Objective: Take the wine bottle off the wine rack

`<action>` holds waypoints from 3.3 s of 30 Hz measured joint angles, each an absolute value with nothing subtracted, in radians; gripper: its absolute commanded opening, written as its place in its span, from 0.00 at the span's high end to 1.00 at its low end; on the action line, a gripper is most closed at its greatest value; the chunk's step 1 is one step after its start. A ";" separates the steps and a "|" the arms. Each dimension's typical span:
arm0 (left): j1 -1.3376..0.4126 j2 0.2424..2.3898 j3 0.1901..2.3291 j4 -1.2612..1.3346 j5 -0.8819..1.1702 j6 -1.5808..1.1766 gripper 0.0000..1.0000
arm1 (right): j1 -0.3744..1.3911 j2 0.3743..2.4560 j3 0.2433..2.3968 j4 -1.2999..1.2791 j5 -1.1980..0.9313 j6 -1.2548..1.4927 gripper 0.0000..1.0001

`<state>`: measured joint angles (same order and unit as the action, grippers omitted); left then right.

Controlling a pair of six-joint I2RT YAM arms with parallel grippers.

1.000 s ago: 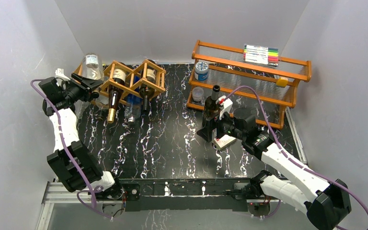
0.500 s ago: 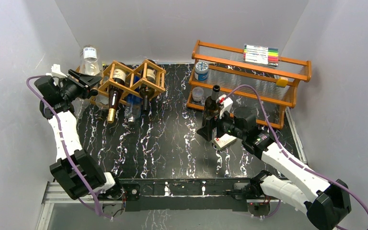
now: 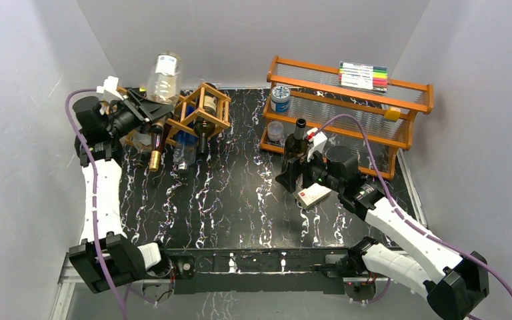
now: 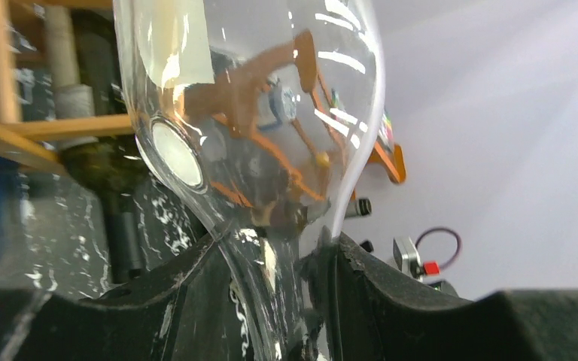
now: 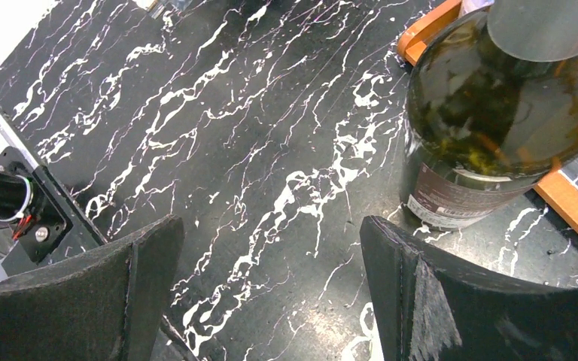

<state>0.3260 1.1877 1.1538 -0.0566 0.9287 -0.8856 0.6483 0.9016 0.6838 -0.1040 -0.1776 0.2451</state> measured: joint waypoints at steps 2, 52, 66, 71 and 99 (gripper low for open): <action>0.266 1.185 1.162 -0.071 0.929 -0.875 1.00 | 0.648 0.898 0.691 -0.112 -0.166 0.242 0.02; -0.235 1.098 0.854 -0.764 0.693 -0.416 1.00 | 1.032 1.447 0.968 0.188 -0.315 -0.616 0.02; -0.295 1.173 0.921 -0.788 0.620 -0.419 0.61 | 1.028 1.576 0.923 0.406 -0.423 -0.588 0.02; -0.305 1.196 0.926 -0.781 0.590 -0.423 0.55 | 1.021 1.601 0.885 0.502 -0.417 -0.549 0.02; -0.339 1.184 1.010 -0.585 0.665 -0.476 0.24 | 1.026 1.632 0.782 0.844 -0.114 -0.329 0.02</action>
